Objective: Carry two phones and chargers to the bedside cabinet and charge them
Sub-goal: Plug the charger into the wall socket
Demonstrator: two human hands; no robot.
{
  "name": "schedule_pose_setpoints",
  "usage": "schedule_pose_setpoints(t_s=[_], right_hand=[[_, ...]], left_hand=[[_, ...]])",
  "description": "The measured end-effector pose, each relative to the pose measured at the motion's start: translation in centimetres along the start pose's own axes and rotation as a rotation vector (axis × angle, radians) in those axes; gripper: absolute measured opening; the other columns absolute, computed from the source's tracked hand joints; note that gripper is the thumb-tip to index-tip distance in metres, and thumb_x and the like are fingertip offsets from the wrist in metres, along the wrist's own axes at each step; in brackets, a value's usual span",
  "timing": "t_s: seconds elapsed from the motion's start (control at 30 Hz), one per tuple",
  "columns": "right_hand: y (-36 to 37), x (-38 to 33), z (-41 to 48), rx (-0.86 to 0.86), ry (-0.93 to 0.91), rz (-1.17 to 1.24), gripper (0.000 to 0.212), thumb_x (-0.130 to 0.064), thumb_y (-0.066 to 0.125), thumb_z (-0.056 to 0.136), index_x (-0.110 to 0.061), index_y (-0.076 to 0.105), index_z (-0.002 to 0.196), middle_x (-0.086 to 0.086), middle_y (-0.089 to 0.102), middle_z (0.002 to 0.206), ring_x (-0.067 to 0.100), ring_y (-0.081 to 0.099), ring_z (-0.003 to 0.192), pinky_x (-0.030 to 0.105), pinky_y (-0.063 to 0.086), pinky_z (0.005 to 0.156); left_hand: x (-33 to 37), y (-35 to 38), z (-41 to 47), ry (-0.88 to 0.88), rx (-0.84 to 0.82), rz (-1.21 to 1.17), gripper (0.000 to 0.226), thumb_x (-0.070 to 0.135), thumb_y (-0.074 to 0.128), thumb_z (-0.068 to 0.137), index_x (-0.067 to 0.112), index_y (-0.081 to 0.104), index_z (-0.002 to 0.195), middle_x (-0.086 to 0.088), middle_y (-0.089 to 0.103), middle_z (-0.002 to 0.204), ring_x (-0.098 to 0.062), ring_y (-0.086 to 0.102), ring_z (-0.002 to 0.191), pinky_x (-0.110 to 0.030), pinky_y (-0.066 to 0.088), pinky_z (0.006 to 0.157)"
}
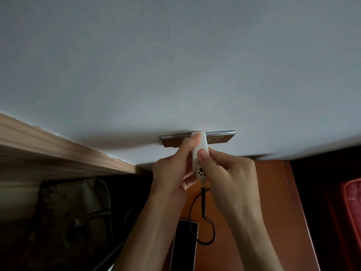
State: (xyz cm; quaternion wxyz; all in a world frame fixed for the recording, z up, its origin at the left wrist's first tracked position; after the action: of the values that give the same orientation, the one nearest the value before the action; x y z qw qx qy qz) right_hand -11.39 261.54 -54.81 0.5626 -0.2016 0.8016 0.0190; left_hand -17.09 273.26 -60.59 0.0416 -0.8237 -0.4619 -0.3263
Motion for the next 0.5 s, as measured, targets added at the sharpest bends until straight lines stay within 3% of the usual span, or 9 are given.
schedule_pose_setpoints(t_s=[0.1, 0.2, 0.27, 0.33, 0.5], right_hand=[[0.0, -0.3, -0.2, 0.009, -0.021, 0.003, 0.022, -0.033, 0.064, 0.092, -0.02, 0.079, 0.099, -0.004, 0.076, 0.07, 0.012, 0.072, 0.07, 0.036, 0.06, 0.068], [0.5, 0.3, -1.0, 0.012, -0.102, 0.06, 0.016, -0.027, 0.063, 0.09, -0.029, 0.079, 0.087, 0.001, 0.075, 0.067, 0.017, 0.068, 0.06, 0.041, 0.055, 0.058], [0.7, 1.5, -1.4, 0.025, -0.149, 0.081, 0.02, -0.027, 0.06, 0.089, -0.039, 0.077, 0.093, 0.001, 0.071, 0.063, 0.008, 0.057, 0.051, 0.032, 0.046, 0.048], [0.9, 2.6, -1.6, 0.022, -0.213, 0.084, 0.029, -0.024, 0.06, 0.091, -0.045, 0.071, 0.108, -0.005, 0.066, 0.06, 0.002, 0.052, 0.049, 0.02, 0.039, 0.047], [1.1, 4.4, -1.1, 0.029, -0.282, 0.084, 0.042, -0.028, 0.057, 0.093, -0.017, 0.062, 0.134, -0.021, 0.061, 0.08, -0.006, 0.055, 0.062, 0.009, 0.04, 0.06]], left_hand=[[0.0, 0.0, 0.0, -0.004, 0.0, 0.007, 0.043, 0.041, 0.089, 0.06, 0.007, 0.081, 0.085, -0.008, 0.08, 0.08, -0.015, 0.076, 0.07, -0.025, 0.055, 0.051], [-0.3, -0.1, 0.0, 0.075, 0.022, 0.024, 0.026, 0.035, 0.087, 0.063, 0.011, 0.078, 0.062, -0.001, 0.07, 0.061, -0.012, 0.069, 0.056, -0.022, 0.051, 0.048], [-0.5, -0.4, 0.1, 0.169, 0.039, 0.025, 0.022, 0.029, 0.086, 0.067, 0.009, 0.076, 0.063, -0.002, 0.068, 0.059, -0.013, 0.065, 0.053, -0.021, 0.048, 0.046], [-0.6, -0.7, 0.3, 0.241, 0.041, 0.019, 0.022, 0.022, 0.088, 0.069, 0.004, 0.078, 0.074, -0.005, 0.071, 0.063, -0.014, 0.065, 0.054, -0.021, 0.049, 0.047], [-0.9, -1.1, 1.5, 0.321, 0.028, 0.022, 0.024, 0.011, 0.086, 0.069, -0.002, 0.077, 0.087, -0.006, 0.075, 0.071, -0.014, 0.067, 0.061, -0.025, 0.052, 0.056]])
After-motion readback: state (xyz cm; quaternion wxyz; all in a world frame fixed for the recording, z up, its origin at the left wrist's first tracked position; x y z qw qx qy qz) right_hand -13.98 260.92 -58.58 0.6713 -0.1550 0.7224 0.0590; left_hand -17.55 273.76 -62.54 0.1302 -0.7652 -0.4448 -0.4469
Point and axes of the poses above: each hand's wrist, its own z-axis towards the middle knuckle, its own y-axis out of the palm, x = y × z, the point moved 9 cm from there along z, towards the middle knuckle
